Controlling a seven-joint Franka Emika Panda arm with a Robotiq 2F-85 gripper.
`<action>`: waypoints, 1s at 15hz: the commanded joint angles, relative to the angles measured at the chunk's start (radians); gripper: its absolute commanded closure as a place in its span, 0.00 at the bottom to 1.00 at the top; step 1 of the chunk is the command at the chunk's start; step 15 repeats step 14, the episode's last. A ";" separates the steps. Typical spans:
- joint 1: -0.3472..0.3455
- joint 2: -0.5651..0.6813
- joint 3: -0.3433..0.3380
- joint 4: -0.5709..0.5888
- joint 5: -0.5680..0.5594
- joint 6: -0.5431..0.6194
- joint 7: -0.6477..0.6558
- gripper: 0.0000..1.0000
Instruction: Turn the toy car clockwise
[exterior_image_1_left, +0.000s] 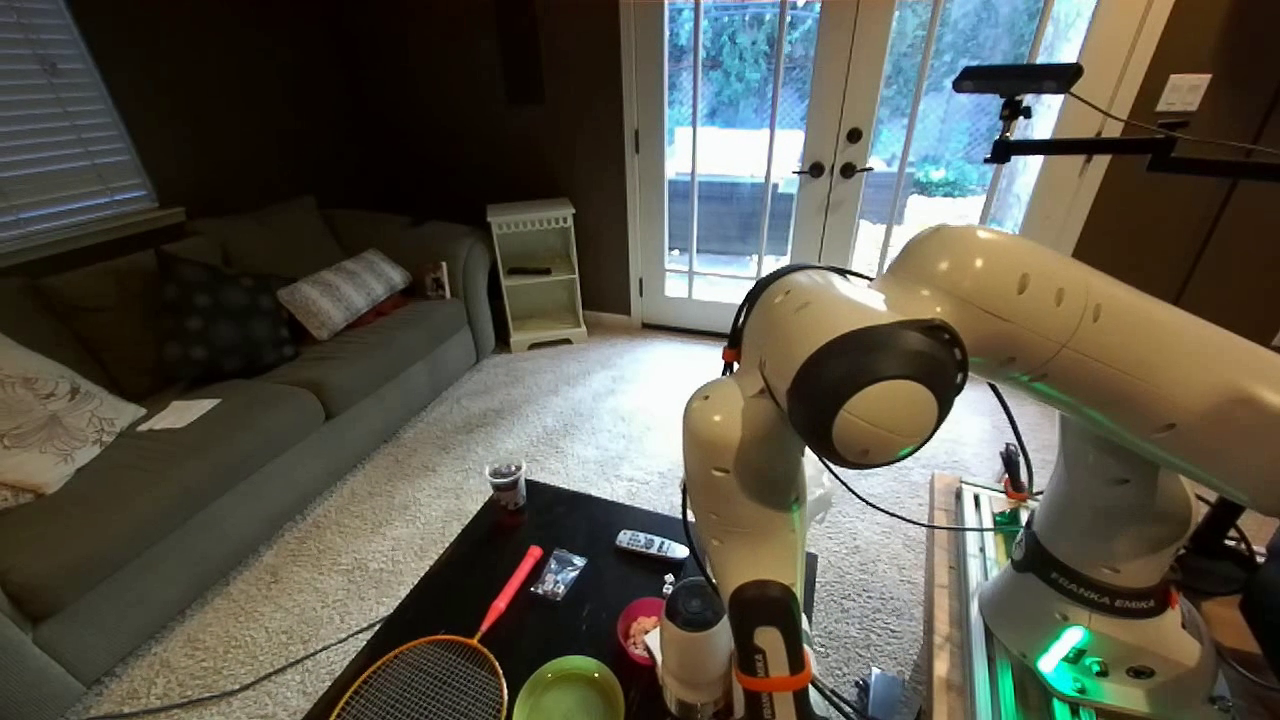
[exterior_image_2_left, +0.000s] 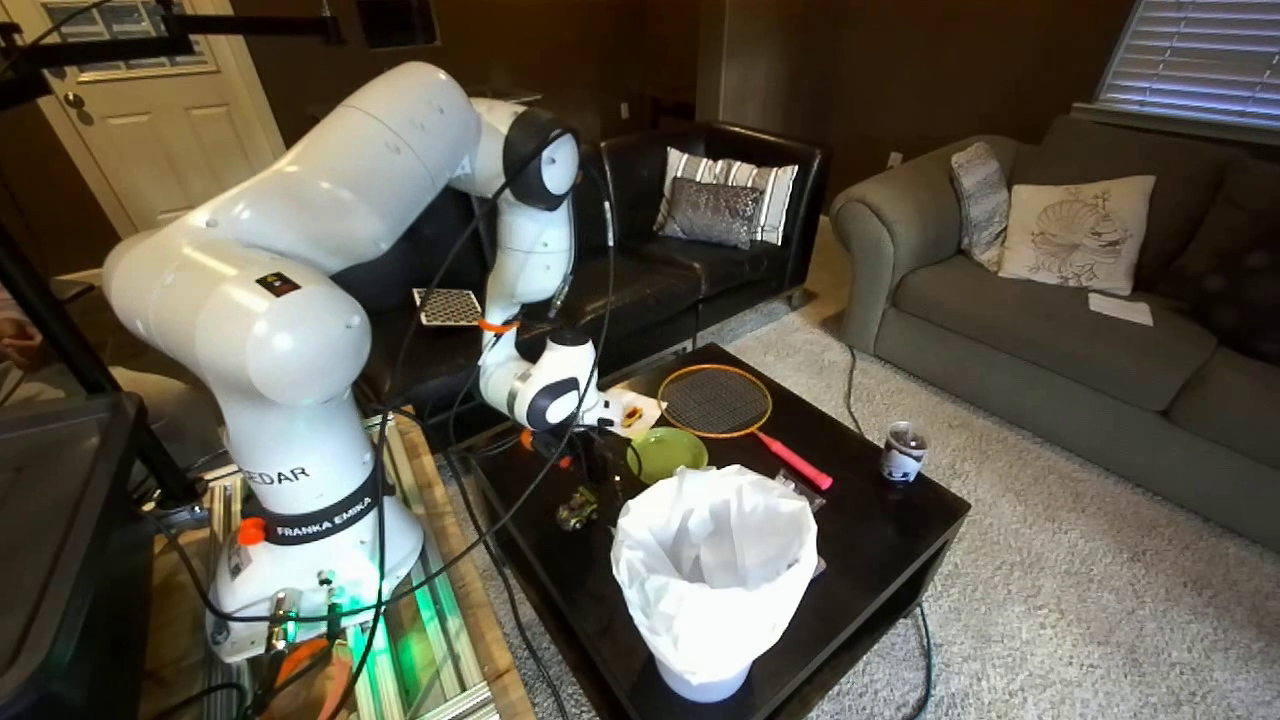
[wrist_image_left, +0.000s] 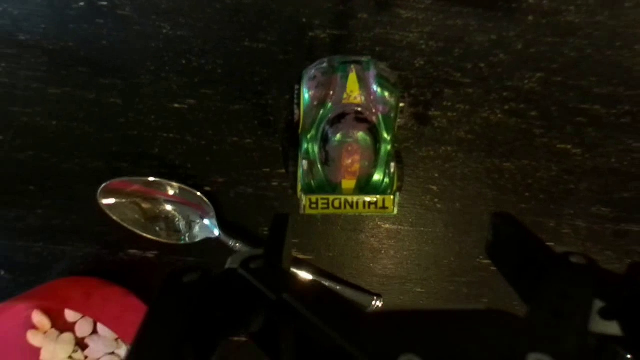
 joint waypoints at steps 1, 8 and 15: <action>0.088 -0.085 -0.050 -0.082 0.037 -0.022 0.009 0.00; 0.101 -0.098 -0.068 -0.094 0.018 -0.004 -0.007 0.00; 0.102 -0.104 -0.069 -0.101 0.018 -0.004 -0.007 0.00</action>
